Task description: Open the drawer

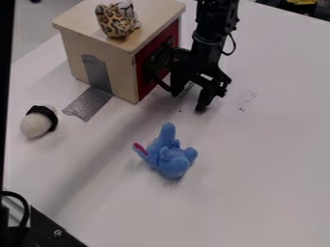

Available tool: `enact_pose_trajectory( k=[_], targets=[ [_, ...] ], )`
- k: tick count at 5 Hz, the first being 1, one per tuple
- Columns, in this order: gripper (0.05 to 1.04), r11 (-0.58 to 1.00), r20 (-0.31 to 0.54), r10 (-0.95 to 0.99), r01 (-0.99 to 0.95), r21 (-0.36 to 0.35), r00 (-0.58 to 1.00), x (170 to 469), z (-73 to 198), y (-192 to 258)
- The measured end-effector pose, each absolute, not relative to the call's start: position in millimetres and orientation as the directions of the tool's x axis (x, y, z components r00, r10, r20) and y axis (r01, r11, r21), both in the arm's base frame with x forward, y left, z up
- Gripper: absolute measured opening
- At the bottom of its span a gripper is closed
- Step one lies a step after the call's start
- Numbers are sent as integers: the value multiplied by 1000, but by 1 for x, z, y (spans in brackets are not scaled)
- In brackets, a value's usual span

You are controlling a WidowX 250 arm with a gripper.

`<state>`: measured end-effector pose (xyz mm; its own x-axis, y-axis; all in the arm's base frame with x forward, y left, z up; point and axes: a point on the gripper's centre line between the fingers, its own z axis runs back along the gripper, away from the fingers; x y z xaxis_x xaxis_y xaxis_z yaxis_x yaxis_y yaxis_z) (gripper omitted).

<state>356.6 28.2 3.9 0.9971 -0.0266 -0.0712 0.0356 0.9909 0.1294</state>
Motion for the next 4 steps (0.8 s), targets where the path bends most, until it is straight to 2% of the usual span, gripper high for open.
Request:
enact_pose_trajectory(
  k=[1,2,3,4],
  targets=[
    [397,992,-64,-34,42,121,997,357,2,25],
    [207,995,-44,-69,72,70,997,356,5,10],
    [141,992,-9,-123,123,-8,992,354,12,-26],
    [137,984,11,-165,165,-68,986,352,14,-61]
  ],
)
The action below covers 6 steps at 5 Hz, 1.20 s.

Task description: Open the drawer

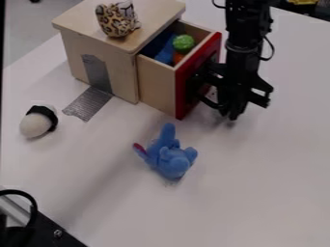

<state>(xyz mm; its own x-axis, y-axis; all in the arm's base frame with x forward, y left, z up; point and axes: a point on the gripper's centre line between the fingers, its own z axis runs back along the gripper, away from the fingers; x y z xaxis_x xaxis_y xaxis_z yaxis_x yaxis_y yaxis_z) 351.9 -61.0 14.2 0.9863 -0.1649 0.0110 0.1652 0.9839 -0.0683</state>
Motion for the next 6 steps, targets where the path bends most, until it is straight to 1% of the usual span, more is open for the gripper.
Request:
enact_pose_trajectory(
  k=[1,2,3,4,5,6],
  targets=[
    [160,981,15,-175,175,-82,984,351,16,-68],
    [386,972,40,-213,216,-96,976,354,15,-72],
    [705,979,107,-173,182,-91,979,353,26,-65],
    [969,986,212,-137,153,-60,968,354,56,-59],
    [1000,990,281,-132,143,-18,950,355,89,-57],
    [999,990,295,-130,139,-7,947,357,107,-56]
  ],
)
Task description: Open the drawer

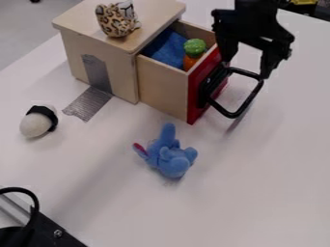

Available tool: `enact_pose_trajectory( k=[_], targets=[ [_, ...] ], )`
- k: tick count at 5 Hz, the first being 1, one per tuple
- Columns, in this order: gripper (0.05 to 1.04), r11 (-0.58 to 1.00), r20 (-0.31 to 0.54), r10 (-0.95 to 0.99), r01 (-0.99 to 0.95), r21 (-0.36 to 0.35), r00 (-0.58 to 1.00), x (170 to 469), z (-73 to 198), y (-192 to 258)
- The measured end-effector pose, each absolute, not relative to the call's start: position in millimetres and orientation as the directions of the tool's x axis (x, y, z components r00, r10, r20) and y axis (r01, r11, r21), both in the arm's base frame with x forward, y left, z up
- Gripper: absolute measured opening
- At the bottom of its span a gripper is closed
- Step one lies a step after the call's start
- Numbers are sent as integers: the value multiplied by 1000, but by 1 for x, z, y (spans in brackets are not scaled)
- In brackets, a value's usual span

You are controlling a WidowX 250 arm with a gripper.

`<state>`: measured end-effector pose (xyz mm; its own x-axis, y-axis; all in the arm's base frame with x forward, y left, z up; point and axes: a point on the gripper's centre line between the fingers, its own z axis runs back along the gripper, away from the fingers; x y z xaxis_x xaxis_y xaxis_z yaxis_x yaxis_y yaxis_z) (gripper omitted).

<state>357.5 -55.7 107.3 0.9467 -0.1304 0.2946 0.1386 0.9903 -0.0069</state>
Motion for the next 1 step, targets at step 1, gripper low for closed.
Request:
enact_pose_trajectory(
  k=[1],
  targets=[
    [1000,993,265,-116,115,19,957,357,115,-51]
  ],
)
